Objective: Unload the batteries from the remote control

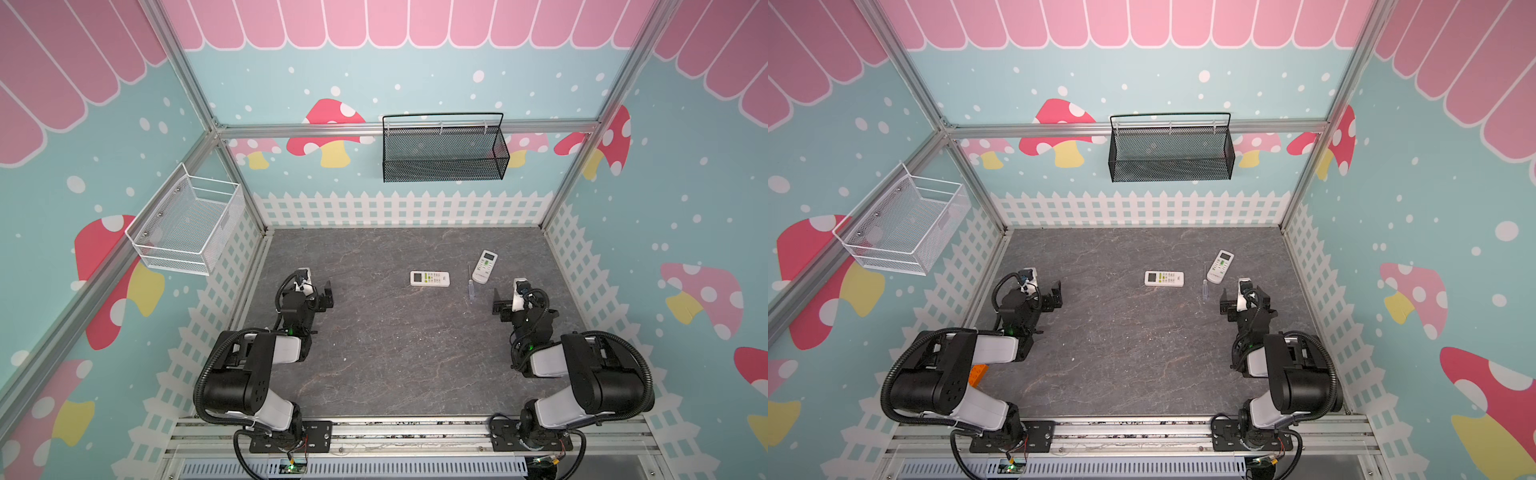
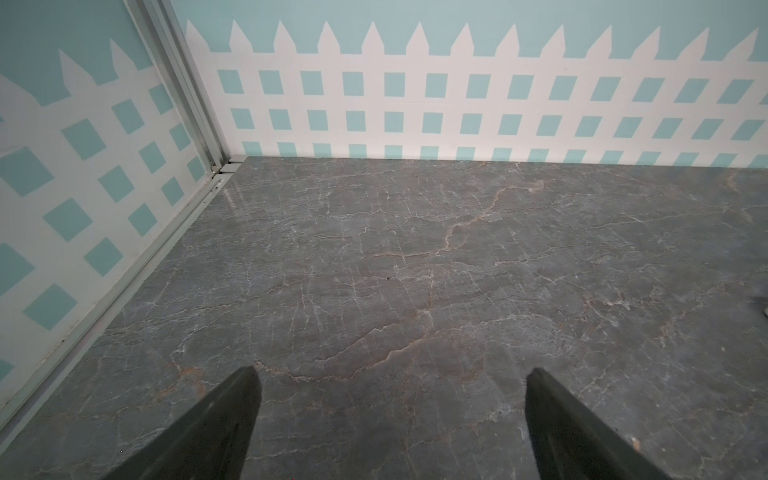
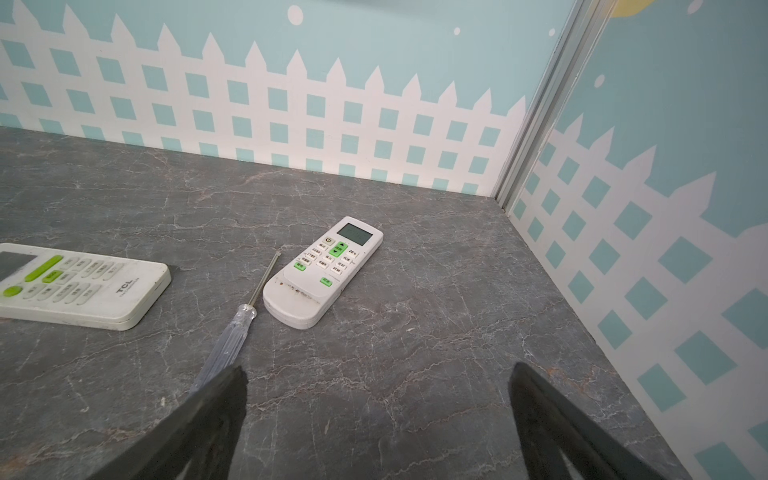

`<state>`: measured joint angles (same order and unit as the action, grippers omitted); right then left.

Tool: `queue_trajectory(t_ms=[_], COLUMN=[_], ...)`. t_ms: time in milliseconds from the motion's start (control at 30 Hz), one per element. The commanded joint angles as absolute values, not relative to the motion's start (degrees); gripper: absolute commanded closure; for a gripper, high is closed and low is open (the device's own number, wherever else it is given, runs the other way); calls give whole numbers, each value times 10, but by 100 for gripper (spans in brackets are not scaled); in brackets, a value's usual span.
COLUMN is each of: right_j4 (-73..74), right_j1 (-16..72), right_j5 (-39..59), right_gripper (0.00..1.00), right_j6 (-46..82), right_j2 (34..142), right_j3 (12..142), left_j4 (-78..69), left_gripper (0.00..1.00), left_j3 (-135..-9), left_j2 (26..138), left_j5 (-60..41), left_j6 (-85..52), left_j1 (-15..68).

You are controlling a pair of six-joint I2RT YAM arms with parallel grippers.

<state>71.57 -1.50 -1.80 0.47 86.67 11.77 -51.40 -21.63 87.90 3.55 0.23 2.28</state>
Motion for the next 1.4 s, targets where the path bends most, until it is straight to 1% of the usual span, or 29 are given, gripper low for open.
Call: queue_trajectory(t_ms=[0,200,300,367,400,467,533,633,700,767,867,933,1000,1100,1200,1367], right_j4=[689,633,631,596,557,490,411,331,292,259,216,179,150,124,98,39], right_j1=[-13,-13,-13,-13,-13,-12,-12,-9,-4,7,27,43,58,81,104,133], right_j5=[-2,-12,-17,5,14,34,70,117,148,169,192,206,213,219,222,238], right_gripper=[1,1,1,1,1,1,1,2,3,3,5,7,8,10,11,12], right_j6=[1,6,8,4,7,13,3,18,37,57,84,103,125,156,172,177], right_j2=[835,765,757,727,707,688,699,747,784,825,898,954,1002,1068,1130,1213], right_j3=[131,132,131,142,157,197,258,352,404,453,524,579,627,683,734,818], left_j4=[-495,-403,-404,-374,-338,-217,-81,51,110,147,174,178,194,203,218,221], left_gripper=[0,0,0,0,0,0,0,0,0,0,0,0,0,0,0,0], left_j3=[-217,-253,-253,-266,-289,-360,-455,-558,-599,-617,-616,-596,-583,-563,-554,-554], left_j2=[848,815,815,806,802,810,838,858,853,840,815,799,793,790,802,810], left_j5=[11,-27,-39,-60,-77,-119,-158,-171,-174,-141,-102,-105,-138,-152,-202,-214], left_j6=[4,0,4,11,15,39,67,60,74,84,109,116,131,140,179,186], left_j1=[19,4,4,4,4,4,4,14,34,69,128,154,156,159,159,160])
